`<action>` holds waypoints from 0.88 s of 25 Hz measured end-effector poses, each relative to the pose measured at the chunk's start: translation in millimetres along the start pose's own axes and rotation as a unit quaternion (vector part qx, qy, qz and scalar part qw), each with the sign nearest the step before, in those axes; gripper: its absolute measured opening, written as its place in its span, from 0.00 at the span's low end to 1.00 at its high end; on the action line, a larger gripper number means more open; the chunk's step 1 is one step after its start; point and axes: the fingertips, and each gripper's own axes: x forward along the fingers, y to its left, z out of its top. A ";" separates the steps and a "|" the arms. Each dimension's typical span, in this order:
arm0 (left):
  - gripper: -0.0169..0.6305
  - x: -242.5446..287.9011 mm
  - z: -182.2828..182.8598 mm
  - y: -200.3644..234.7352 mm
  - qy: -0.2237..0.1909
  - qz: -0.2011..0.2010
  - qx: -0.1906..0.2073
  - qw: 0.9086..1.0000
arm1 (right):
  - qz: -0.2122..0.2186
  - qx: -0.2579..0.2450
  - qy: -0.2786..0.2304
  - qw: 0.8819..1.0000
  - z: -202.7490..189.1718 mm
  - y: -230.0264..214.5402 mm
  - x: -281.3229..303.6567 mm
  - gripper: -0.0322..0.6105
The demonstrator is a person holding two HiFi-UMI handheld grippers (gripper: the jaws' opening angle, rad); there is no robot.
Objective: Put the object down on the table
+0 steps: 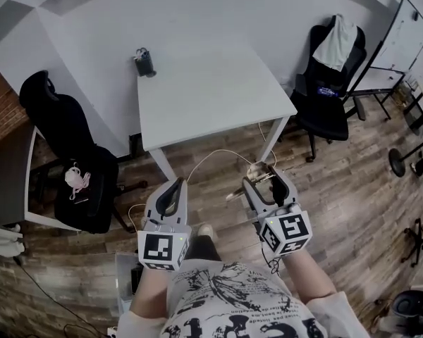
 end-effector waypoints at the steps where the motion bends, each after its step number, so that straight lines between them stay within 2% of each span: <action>1: 0.04 14.5 1.2 15.9 0.000 -0.002 0.000 1.000 | -0.004 0.001 -0.001 1.000 3.2 -2.0 19.7 0.48; 5: 0.04 68.3 -0.7 74.4 -0.002 -0.004 0.003 1.000 | -0.015 0.005 0.002 1.000 10.6 -11.3 93.5 0.48; 11: 0.04 129.5 -10.0 138.2 0.007 -0.006 -0.003 1.000 | -0.027 0.009 0.013 1.000 13.3 -24.7 181.0 0.48; 17: 0.04 179.4 -29.3 171.9 0.020 -0.001 -0.009 1.000 | -0.024 0.012 0.036 0.999 4.9 -45.7 245.6 0.48; 22: 0.05 228.4 -32.7 192.3 0.023 0.020 -0.012 0.999 | -0.007 0.014 0.047 0.999 2.4 -74.0 302.0 0.48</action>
